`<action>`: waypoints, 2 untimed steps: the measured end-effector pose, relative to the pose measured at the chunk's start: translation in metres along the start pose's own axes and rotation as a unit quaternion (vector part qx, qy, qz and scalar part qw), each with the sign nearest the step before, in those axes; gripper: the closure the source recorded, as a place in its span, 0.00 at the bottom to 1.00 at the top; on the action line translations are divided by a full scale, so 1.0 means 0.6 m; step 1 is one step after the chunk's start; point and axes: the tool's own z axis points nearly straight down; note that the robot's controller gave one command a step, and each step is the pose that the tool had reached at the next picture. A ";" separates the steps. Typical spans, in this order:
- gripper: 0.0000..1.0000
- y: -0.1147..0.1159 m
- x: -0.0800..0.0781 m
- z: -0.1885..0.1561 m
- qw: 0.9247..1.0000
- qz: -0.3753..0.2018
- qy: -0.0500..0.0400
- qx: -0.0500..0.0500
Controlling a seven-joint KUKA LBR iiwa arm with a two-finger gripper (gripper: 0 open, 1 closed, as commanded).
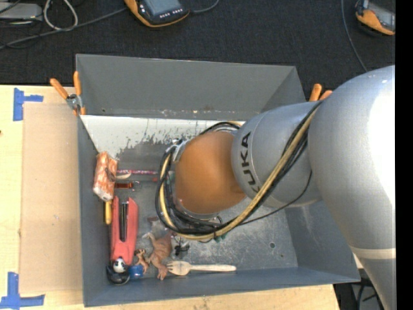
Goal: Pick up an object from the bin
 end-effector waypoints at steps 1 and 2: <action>1.00 0.001 0.001 -0.008 1.000 0.001 0.001 0.000; 1.00 0.004 0.006 -0.042 1.000 0.001 0.006 -0.003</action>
Offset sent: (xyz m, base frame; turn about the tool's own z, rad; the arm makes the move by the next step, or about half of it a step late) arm -0.0003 0.0000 0.0742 0.0013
